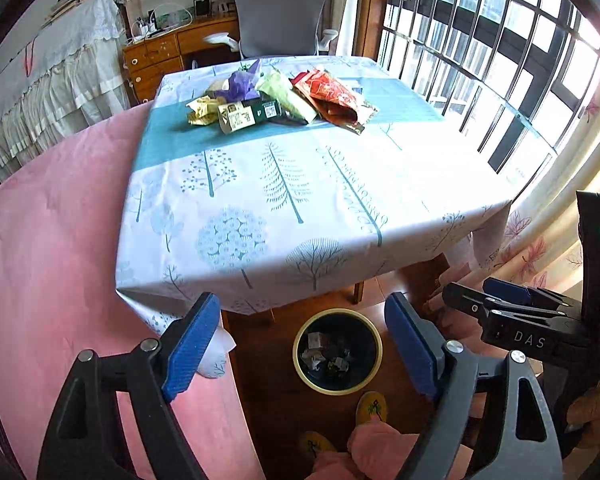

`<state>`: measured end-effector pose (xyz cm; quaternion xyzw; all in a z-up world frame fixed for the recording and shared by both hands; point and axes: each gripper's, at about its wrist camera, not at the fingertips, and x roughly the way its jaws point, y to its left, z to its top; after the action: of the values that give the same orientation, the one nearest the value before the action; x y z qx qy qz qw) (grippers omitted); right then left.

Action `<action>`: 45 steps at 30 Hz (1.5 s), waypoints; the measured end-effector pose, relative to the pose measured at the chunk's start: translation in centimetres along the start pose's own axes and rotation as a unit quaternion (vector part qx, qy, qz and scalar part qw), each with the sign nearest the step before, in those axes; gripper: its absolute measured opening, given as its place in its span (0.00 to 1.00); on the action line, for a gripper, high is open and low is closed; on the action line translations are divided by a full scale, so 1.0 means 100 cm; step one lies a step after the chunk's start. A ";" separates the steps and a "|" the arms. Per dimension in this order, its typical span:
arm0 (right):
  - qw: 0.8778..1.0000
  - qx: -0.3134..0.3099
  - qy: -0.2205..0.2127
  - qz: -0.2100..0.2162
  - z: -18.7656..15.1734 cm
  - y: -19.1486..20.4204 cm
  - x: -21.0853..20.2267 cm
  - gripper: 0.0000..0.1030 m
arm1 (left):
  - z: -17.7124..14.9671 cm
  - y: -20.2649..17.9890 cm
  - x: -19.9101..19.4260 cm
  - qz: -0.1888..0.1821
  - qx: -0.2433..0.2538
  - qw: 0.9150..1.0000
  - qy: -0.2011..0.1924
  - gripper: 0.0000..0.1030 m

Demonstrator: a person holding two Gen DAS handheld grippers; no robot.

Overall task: Collect trash
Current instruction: 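Raise both open tools back toward the table, then grasp the green wrapper with the left tool while the right tool grasps the red snack bag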

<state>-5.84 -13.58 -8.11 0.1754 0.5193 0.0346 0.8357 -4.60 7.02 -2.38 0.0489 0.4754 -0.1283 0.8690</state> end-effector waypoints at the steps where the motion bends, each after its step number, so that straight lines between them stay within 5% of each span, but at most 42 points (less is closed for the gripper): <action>1: 1.000 -0.011 -0.012 -0.002 0.006 0.006 -0.008 0.75 | 0.007 0.000 -0.008 0.001 0.000 1.000 -0.010 0.80; 15: 0.985 -0.137 -0.094 -0.041 0.112 0.047 -0.024 0.88 | 0.084 0.052 -0.017 -0.006 -0.102 0.993 -0.053 0.80; 29: 0.961 -0.271 -0.046 -0.039 0.278 0.031 0.129 0.88 | 0.213 0.053 0.131 0.059 -0.198 0.978 0.002 0.80; 36: 0.937 -0.347 0.000 -0.033 0.293 0.037 0.205 0.89 | 0.247 0.055 0.191 0.074 -0.246 0.966 0.040 0.80; 41: 0.925 -0.379 0.000 -0.039 0.293 0.034 0.225 0.88 | 0.262 0.050 0.216 0.080 -0.244 0.965 0.057 0.80; 45: 0.933 -0.360 0.001 0.001 0.299 0.022 0.222 0.63 | 0.272 0.044 0.232 0.080 -0.242 0.965 0.066 0.80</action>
<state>30.91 -13.90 -14.48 -0.1364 0.4729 0.2198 0.8423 30.69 1.56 -7.17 -0.1164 0.5430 0.0637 0.8292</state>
